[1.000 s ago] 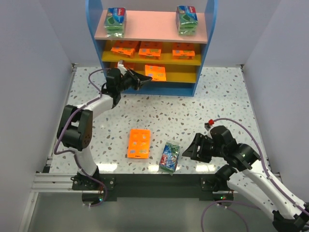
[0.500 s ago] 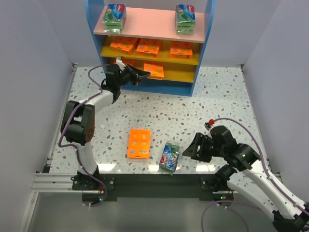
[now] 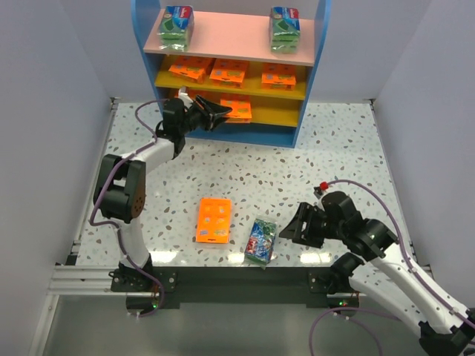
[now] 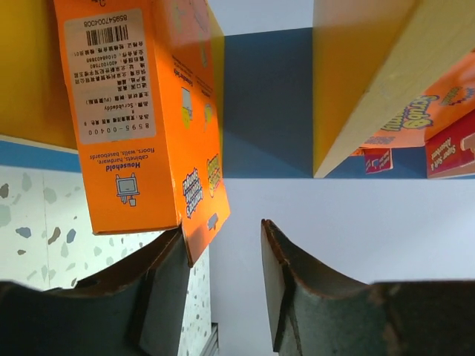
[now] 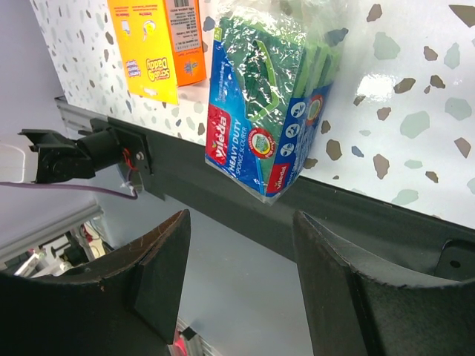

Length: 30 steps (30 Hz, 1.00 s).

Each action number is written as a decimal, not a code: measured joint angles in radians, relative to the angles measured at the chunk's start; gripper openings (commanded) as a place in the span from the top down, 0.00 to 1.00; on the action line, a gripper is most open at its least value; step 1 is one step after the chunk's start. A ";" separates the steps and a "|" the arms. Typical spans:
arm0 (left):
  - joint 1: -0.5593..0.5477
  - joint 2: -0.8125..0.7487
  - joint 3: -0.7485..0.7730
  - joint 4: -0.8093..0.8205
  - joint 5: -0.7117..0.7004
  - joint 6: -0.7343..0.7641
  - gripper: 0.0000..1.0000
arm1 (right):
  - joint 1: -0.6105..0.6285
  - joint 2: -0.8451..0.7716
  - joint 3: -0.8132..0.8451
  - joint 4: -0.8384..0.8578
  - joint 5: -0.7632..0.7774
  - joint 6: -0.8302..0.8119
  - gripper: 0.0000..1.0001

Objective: Place and organize the cleaning sponges onto the shelf

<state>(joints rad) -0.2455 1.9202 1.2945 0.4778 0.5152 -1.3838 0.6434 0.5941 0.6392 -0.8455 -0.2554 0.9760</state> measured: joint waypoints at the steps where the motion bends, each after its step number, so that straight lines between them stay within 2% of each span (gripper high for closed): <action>1: 0.000 0.000 0.000 -0.005 -0.007 0.000 0.50 | 0.000 0.002 0.000 0.002 0.000 0.000 0.39; 9: 0.029 -0.001 -0.060 -0.109 -0.125 -0.024 0.47 | 0.000 0.024 0.000 0.014 0.000 0.000 0.39; 21: 0.034 -0.021 -0.107 -0.059 -0.215 -0.108 0.48 | 0.000 0.040 0.000 0.031 0.000 0.000 0.39; 24: 0.033 -0.022 -0.115 -0.039 -0.218 -0.132 0.53 | 0.000 0.057 0.000 0.042 -0.002 -0.001 0.40; 27: 0.027 -0.022 -0.115 -0.019 -0.221 -0.153 0.63 | 0.000 0.080 0.000 0.055 -0.002 -0.001 0.40; 28: 0.023 -0.022 -0.115 -0.013 -0.224 -0.163 0.71 | 0.000 0.087 0.000 0.058 -0.002 -0.002 0.40; 30: 0.015 -0.022 -0.115 -0.003 -0.230 -0.176 0.78 | 0.000 0.098 0.000 0.064 -0.003 -0.003 0.40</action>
<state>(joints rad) -0.2306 1.8980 1.1797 0.4751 0.2855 -1.5597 0.6434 0.6918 0.6388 -0.7818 -0.2584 0.9733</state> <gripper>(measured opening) 0.290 0.602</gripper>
